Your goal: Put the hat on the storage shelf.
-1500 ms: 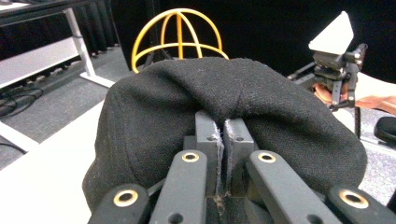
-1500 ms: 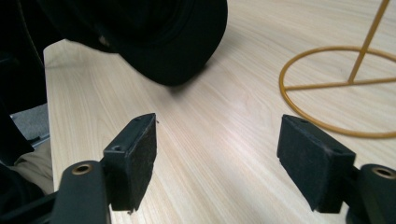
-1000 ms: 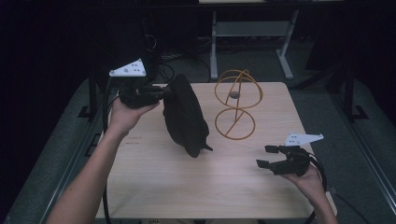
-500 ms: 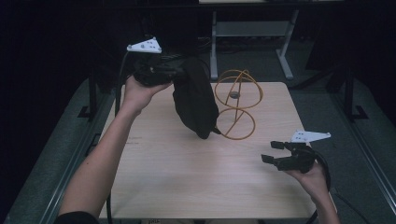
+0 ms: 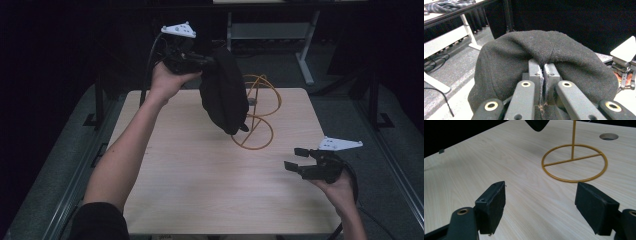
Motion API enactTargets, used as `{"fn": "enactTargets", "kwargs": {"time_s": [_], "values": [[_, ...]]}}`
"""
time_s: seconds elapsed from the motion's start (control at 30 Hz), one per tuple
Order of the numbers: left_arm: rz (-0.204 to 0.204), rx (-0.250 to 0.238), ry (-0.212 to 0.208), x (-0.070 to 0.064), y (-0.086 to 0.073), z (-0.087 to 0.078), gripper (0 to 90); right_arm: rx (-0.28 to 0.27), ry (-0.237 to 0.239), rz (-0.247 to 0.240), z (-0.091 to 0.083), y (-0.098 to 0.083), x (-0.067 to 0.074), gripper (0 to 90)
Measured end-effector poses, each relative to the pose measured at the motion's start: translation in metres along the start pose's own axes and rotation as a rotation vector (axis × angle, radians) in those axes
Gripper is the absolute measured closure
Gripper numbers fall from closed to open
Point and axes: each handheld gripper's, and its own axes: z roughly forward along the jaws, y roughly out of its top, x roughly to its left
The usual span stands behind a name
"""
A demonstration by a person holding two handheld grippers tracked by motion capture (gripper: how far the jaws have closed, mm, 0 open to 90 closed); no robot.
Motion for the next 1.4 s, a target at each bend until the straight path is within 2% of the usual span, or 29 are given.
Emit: {"fn": "enactTargets", "kwargs": {"time_s": [0.17,0.33,0.6,0.9,1.1,1.2,1.33,1.4], "values": [[0.014,-0.001,-0.005,-0.001,0.015,0.010,87.4,-0.028,-0.009,0.013,-0.007,0.000,-0.003,24.2],[0.011,-0.004,-0.011,0.000,0.027,0.025,87.4,-0.057,-0.016,0.022,-0.014,0.002,-0.004,24.3],[0.021,0.040,-0.014,0.000,0.043,0.052,87.4,-0.042,-0.023,0.031,-0.015,-0.001,-0.007,24.3],[-0.017,0.076,-0.024,-0.001,0.047,0.081,87.2,-0.030,-0.025,0.034,-0.014,-0.003,-0.011,24.3],[-0.016,0.154,-0.037,-0.004,0.053,0.112,87.1,-0.011,-0.022,0.046,-0.013,-0.007,-0.015,24.3],[-0.035,0.185,-0.047,-0.004,0.053,0.131,87.1,-0.002,-0.020,0.048,-0.011,-0.009,-0.017,24.3],[-0.033,0.260,-0.015,-0.004,0.053,0.161,86.8,0.012,-0.012,0.047,-0.006,-0.010,-0.017,24.3],[-0.046,0.289,-0.019,-0.005,0.050,0.176,83.6,0.023,-0.010,0.041,-0.003,-0.010,-0.017,24.3]]}}
